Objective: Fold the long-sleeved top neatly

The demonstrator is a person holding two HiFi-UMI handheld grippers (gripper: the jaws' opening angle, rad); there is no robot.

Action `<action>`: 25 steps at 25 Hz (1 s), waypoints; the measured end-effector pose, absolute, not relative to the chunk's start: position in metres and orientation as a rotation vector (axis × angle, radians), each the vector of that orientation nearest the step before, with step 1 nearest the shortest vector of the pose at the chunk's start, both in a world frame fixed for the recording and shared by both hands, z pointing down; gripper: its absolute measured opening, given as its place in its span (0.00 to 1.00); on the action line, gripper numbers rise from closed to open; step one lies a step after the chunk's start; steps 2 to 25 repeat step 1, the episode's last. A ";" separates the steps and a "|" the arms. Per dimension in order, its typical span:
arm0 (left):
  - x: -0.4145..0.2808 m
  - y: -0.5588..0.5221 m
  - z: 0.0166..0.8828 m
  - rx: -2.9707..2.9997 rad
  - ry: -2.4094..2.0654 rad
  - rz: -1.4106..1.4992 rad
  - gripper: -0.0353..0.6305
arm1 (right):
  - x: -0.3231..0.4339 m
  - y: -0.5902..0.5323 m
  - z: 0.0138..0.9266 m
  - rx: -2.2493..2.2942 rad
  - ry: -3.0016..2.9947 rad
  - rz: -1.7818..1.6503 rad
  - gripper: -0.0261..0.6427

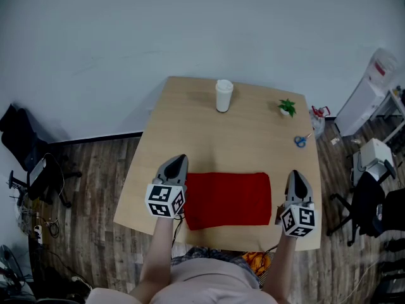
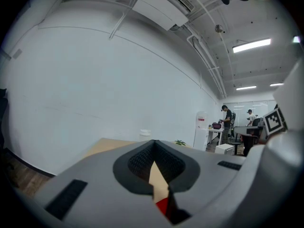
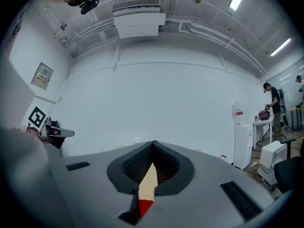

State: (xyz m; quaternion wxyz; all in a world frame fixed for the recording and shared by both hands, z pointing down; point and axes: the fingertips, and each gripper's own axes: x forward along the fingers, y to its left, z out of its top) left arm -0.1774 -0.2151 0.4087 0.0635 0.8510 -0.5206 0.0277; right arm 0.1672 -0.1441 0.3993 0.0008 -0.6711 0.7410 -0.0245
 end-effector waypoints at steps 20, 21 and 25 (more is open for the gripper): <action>-0.177 -0.215 0.409 2.570 -1.572 0.084 0.06 | 0.168 -0.145 0.400 -2.105 2.325 -0.082 0.05; -0.177 -0.215 0.409 2.570 -1.572 0.084 0.06 | 0.168 -0.145 0.400 -2.105 2.325 -0.082 0.05; -0.177 -0.215 0.409 2.570 -1.572 0.084 0.06 | 0.168 -0.145 0.400 -2.105 2.325 -0.082 0.05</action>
